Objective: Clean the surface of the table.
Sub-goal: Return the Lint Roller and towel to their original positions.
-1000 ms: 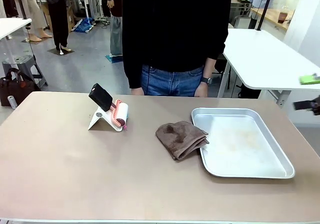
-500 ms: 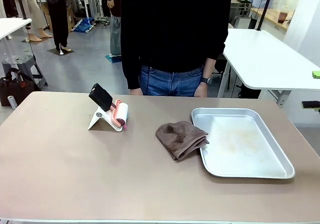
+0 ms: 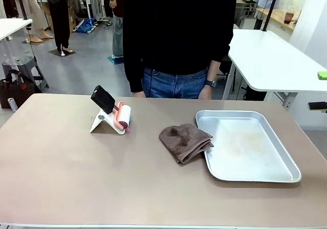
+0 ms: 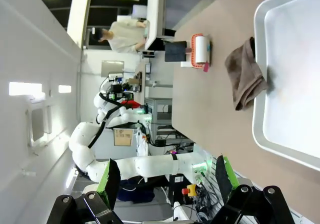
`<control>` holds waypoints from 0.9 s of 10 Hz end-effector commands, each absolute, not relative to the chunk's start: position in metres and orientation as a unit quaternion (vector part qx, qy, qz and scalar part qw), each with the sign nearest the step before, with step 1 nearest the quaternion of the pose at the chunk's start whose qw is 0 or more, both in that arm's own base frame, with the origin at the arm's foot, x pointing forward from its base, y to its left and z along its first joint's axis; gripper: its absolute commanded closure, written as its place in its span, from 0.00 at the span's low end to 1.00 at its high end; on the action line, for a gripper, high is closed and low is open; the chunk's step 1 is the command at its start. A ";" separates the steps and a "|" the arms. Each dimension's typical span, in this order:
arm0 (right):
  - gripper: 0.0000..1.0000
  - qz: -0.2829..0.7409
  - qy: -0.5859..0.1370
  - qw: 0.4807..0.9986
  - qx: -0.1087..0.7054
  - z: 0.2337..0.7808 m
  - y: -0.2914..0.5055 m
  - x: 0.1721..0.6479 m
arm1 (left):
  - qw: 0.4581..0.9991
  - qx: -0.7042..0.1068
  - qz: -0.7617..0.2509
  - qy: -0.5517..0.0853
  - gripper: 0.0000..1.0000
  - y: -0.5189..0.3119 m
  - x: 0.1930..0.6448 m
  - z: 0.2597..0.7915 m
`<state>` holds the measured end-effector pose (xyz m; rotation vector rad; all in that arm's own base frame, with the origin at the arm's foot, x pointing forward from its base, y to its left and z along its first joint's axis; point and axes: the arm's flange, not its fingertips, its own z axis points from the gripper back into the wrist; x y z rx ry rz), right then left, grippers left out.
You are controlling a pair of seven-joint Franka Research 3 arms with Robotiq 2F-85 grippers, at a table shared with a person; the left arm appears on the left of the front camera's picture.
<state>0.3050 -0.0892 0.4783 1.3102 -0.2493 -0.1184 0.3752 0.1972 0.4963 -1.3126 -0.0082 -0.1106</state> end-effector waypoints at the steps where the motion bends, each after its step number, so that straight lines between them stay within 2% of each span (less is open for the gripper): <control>1: 0.00 -0.048 -0.118 0.785 0.607 0.477 -0.089 0.300 | 0.795 -0.605 -0.046 0.000 0.00 0.196 0.374 0.500; 9: 0.00 -0.048 -0.118 0.785 0.607 0.477 -0.089 0.300 | 0.795 -0.605 -0.046 0.000 0.00 0.196 0.374 0.500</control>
